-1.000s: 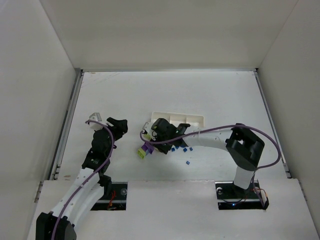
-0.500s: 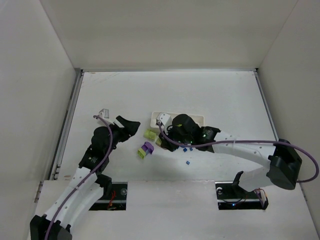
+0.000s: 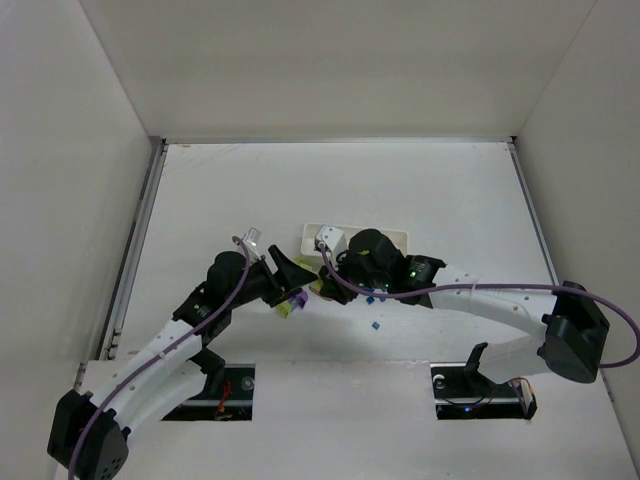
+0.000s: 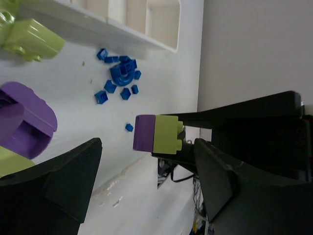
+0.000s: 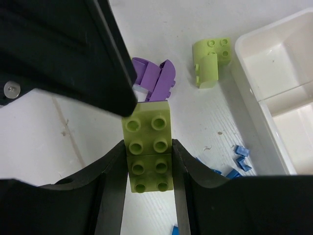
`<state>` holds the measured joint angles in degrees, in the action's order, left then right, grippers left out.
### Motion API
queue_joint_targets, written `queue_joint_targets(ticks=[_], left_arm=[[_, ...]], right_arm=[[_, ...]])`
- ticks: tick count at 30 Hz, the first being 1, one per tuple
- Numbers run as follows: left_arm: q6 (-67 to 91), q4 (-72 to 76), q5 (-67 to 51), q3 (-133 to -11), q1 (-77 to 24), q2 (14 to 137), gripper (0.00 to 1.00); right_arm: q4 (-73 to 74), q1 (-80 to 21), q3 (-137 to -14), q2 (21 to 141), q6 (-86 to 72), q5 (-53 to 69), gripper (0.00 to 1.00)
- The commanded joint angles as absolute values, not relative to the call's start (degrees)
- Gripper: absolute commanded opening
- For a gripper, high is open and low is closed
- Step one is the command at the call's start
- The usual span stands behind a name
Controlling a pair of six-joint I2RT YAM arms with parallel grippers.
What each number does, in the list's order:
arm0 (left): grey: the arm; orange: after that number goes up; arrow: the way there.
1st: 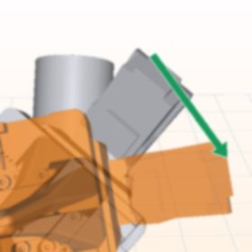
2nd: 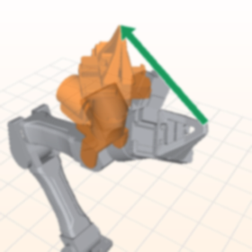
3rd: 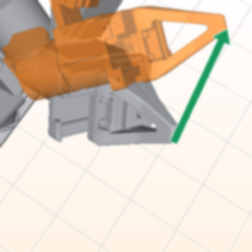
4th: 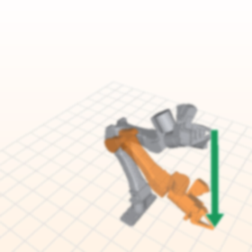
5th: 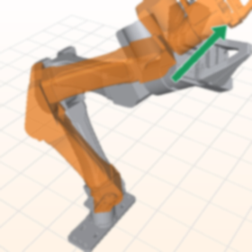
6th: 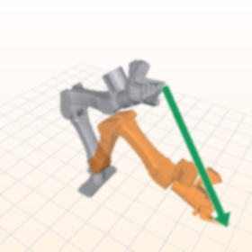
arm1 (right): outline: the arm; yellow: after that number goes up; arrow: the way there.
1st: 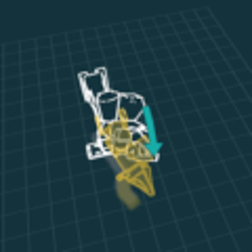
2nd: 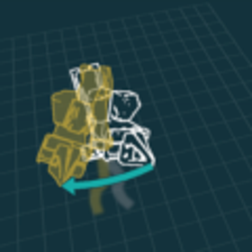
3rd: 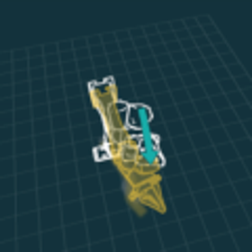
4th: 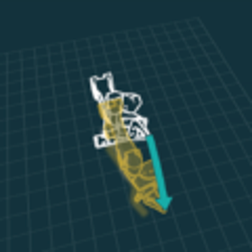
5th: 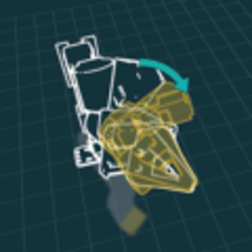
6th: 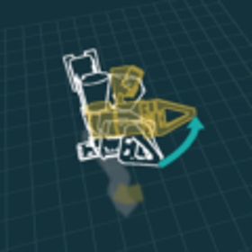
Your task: Sort the legos into containers by color
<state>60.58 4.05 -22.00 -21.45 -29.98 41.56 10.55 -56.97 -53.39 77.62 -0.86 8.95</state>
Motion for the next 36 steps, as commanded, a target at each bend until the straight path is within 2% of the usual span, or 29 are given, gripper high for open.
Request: queue_joint_targets(ticks=[1,8,12,26,28,32,36], left_arm=[[64.2,5.3,-23.4,-23.3,-32.8,42.7,0.73],[63.6,6.7,-22.1,-23.9,-34.8,46.6,0.72],[64.0,9.4,-22.0,-23.5,-34.2,48.2,0.66],[65.1,13.0,-21.3,-22.8,-34.0,50.4,0.25],[65.5,13.4,-21.3,-22.2,-33.4,49.8,0.20],[65.3,12.8,-21.3,-21.4,-31.0,47.8,0.15],[64.7,11.6,-22.1,-21.2,-28.8,47.3,0.14]], right_arm=[[6.2,-56.6,-53.7,77.1,-0.1,10.2,0.29],[4.4,-56.4,-53.6,78.5,0.2,11.2,0.29],[4.0,-56.5,-53.6,79.3,0.2,12.2,0.29],[1.7,-56.5,-52.4,79.6,-1.0,12.9,0.30],[1.1,-56.5,-52.2,79.6,-1.2,12.9,0.34],[-0.3,-56.5,-51.1,79.1,-1.8,11.7,0.55],[-0.4,-56.7,-49.9,78.2,-2.1,10.7,0.64]])
